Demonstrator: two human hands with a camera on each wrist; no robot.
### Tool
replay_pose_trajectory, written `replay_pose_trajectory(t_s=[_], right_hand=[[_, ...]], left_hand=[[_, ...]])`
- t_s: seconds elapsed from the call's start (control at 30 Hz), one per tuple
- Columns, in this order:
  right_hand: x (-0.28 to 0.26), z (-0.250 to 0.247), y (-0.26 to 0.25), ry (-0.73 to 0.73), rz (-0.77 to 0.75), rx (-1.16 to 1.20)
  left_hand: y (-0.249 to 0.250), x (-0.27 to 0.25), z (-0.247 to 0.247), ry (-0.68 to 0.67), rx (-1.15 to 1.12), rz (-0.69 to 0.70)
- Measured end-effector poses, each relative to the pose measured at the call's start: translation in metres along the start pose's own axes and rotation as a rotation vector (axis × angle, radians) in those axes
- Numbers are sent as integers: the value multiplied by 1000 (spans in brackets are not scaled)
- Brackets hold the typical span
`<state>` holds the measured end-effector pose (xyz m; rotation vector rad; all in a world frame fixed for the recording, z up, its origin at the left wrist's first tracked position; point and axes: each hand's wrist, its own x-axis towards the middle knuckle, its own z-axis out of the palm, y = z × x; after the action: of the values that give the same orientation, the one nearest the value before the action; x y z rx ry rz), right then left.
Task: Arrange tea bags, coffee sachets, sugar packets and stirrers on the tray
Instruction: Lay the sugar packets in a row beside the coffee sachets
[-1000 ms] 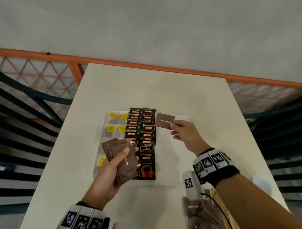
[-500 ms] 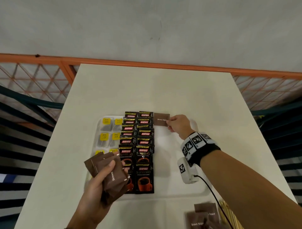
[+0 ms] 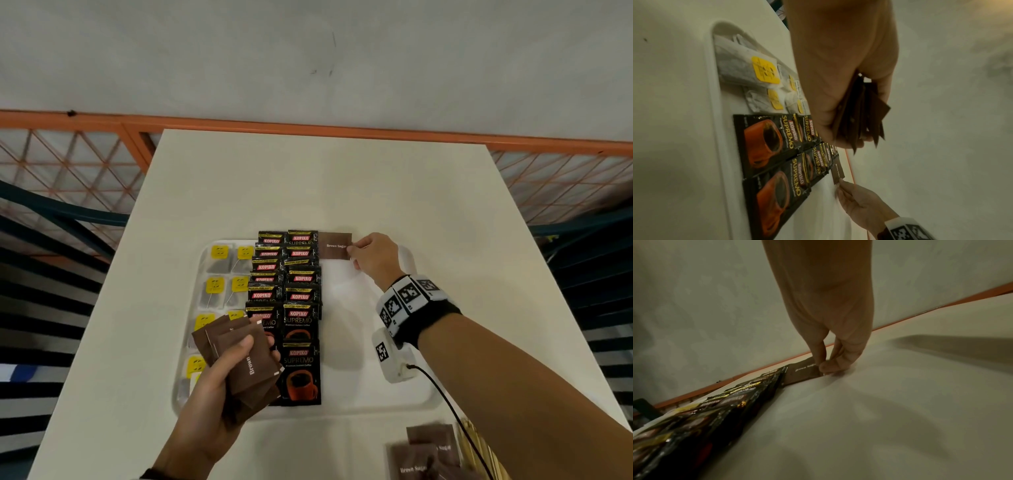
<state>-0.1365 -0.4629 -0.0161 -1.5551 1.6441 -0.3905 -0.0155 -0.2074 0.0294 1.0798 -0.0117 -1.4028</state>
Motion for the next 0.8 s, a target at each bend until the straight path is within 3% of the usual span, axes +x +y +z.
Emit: replay_pose_trajectory(t_s=[0.1,0.17,0.27,0.37,0.43,0.8], right_hand=[[-13,-4,-5,59,-96,-44],[-36,-8,-15,9,-172,-29],[-82,-10,-31,-240,-261,-34],[-125,-10,-38,-564,-256,57],[-142,-7,-37,-669,-238,140],[-144,-9,-34,-629,-105,463]], left_hand=[[1,5,2,-22,-41,2],[3,8,5,-44,-90,0],[7,12,14,-49,-45,15],[9,18,21,-39,10,75],[11,19,23,-28,33,115],[9,19,17,-72,96,187]])
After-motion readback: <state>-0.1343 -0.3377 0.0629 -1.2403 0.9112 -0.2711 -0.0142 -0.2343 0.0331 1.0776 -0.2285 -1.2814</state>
